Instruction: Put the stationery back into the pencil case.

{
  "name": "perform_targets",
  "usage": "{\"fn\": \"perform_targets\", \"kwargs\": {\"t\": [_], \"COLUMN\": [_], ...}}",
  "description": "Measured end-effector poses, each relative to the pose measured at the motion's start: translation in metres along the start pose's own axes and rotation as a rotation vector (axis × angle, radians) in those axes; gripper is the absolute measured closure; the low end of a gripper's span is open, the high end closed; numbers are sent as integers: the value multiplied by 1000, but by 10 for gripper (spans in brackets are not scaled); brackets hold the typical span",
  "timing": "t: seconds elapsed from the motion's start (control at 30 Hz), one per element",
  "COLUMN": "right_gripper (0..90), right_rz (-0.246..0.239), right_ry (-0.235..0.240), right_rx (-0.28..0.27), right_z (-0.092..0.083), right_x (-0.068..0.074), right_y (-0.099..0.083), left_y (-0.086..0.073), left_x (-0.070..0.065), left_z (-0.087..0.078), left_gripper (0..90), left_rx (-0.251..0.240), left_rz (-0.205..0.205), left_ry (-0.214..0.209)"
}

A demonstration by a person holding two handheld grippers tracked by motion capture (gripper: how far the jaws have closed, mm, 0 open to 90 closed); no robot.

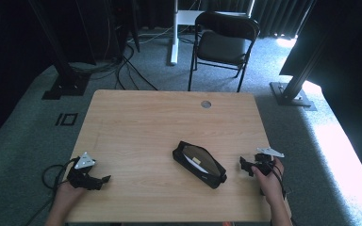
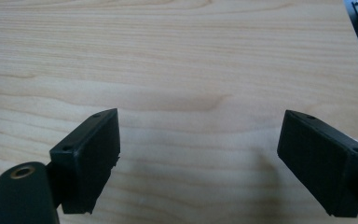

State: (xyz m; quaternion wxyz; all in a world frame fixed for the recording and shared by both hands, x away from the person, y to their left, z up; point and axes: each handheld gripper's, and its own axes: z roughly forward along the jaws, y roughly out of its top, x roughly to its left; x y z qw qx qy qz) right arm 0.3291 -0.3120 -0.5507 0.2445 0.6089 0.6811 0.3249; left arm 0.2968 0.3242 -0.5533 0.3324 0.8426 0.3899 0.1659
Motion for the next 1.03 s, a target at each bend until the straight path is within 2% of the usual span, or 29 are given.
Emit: {"fn": "perform_targets", "kwargs": {"t": [0.43, 0.6, 1.03], "right_gripper": [128, 125, 120], "right_rz": [29, -12, -21], "right_ry": [-50, -47, -42], "right_rx": [-7, 16, 17], "right_z": [-12, -20, -20], "right_x": [-2, 3, 3], "right_y": [-21, -30, -30], "left_y": [0, 0, 0], "left_x": [0, 0, 0], "left_z": [0, 0, 0], "left_gripper": [22, 22, 22], "left_rx": [0, 0, 1], "left_rz": [0, -3, -1], "left_ry": [0, 0, -1]}}
